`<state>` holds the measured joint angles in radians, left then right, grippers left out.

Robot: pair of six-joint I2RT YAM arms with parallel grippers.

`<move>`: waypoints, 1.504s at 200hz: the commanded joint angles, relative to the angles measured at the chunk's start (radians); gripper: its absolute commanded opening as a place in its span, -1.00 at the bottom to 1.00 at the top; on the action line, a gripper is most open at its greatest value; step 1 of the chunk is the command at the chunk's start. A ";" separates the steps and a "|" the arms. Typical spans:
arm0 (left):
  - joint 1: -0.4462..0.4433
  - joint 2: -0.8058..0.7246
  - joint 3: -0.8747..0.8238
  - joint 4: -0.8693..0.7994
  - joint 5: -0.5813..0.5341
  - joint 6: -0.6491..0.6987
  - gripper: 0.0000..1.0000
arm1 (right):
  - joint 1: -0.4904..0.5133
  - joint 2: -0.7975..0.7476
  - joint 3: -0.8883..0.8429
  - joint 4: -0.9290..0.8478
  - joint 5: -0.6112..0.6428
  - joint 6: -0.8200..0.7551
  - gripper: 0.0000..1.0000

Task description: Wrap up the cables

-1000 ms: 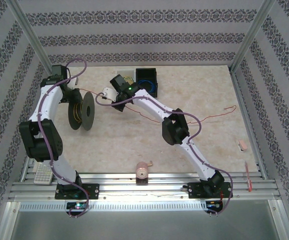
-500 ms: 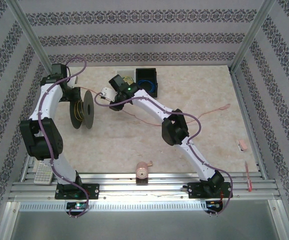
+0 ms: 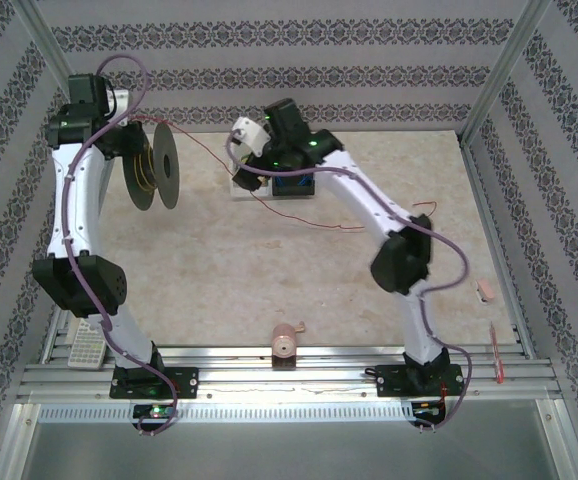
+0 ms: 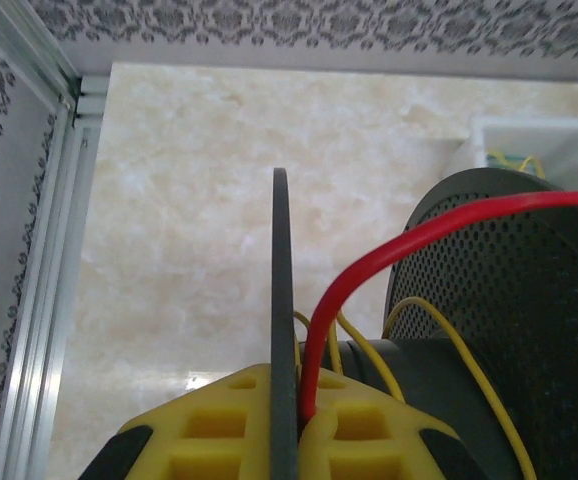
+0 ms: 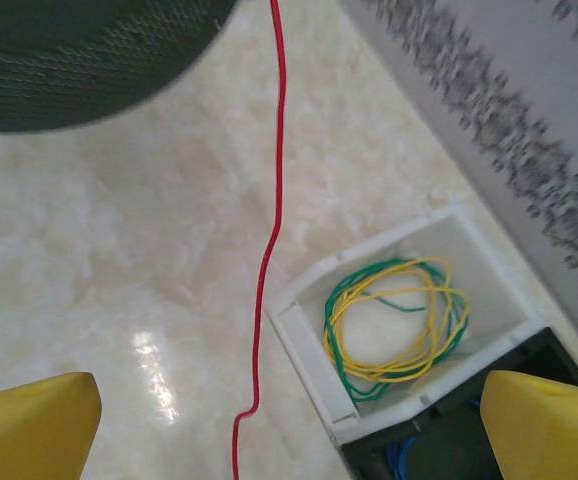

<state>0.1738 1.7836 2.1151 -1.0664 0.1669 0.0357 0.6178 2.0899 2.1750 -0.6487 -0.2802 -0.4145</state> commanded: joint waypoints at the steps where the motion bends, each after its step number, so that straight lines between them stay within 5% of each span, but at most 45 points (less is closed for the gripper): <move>1: -0.021 -0.009 0.096 -0.098 0.046 -0.036 -1.00 | -0.008 -0.140 -0.201 0.161 -0.106 0.028 0.95; 93: -0.082 -0.115 0.208 -0.145 0.179 -0.077 -1.00 | -0.060 -0.118 -0.408 0.294 -0.109 0.121 0.52; 105: -0.081 -0.126 0.209 -0.147 0.191 -0.077 -1.00 | -0.070 -0.119 -0.428 0.323 -0.117 0.140 0.27; 131: -0.081 -0.143 0.210 -0.157 0.223 -0.071 -1.00 | -0.098 -0.116 -0.456 0.356 -0.115 0.165 -0.72; 143: -0.081 -0.150 0.210 -0.167 0.247 -0.061 -1.00 | -0.120 -0.109 -0.455 0.364 -0.117 0.173 -1.00; 171: -0.081 -0.166 0.213 -0.199 0.326 -0.027 -1.00 | -0.182 -0.039 -0.365 0.349 -0.133 0.194 -1.00; 231: -0.078 -0.196 0.224 -0.176 0.420 -0.035 -1.00 | -0.207 0.278 0.146 0.023 -0.150 0.139 -1.00; 301: -0.063 -0.141 0.274 0.074 0.323 -0.212 -1.00 | -0.080 0.251 -0.041 -0.006 -0.066 0.029 -1.00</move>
<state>0.0982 1.6497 2.3402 -1.2098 0.5293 -0.0620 0.5056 2.3623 2.2318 -0.5865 -0.4236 -0.3401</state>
